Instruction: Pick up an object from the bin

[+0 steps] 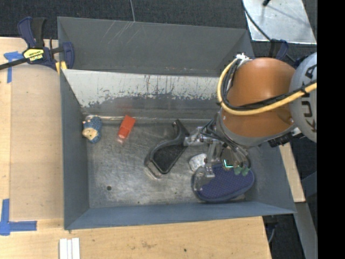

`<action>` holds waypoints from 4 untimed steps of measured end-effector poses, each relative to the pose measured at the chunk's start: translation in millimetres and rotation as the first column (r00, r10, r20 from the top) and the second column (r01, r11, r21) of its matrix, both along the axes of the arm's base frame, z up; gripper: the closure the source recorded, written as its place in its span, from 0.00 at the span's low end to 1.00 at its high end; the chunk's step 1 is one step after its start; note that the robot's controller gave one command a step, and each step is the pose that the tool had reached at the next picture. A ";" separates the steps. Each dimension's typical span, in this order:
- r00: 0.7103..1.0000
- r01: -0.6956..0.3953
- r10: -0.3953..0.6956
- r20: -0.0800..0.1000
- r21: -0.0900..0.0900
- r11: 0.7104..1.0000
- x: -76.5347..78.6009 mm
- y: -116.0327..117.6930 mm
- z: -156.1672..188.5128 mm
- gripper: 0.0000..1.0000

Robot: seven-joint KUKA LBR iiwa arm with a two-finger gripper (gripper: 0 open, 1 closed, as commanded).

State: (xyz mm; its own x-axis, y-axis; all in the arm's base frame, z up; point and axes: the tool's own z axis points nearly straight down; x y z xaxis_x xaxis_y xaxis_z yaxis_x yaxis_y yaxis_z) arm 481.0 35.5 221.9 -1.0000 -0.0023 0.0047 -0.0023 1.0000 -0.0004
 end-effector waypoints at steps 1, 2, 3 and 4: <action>0.971 -0.240 0.240 0.003 0.001 0.971 63.2 52.9 -124.5 0.00; 0.887 -0.462 0.462 0.024 0.000 0.887 88.1 6.9 -146.7 0.00; 0.887 -0.461 0.461 0.026 -0.002 0.888 89.0 7.0 -145.1 1.00; 0.912 -0.411 0.411 0.009 -0.002 0.912 85.0 7.4 -28.7 1.00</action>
Offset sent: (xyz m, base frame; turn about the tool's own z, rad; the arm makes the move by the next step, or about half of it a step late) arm 0.0630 0.0523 -0.1216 -0.2411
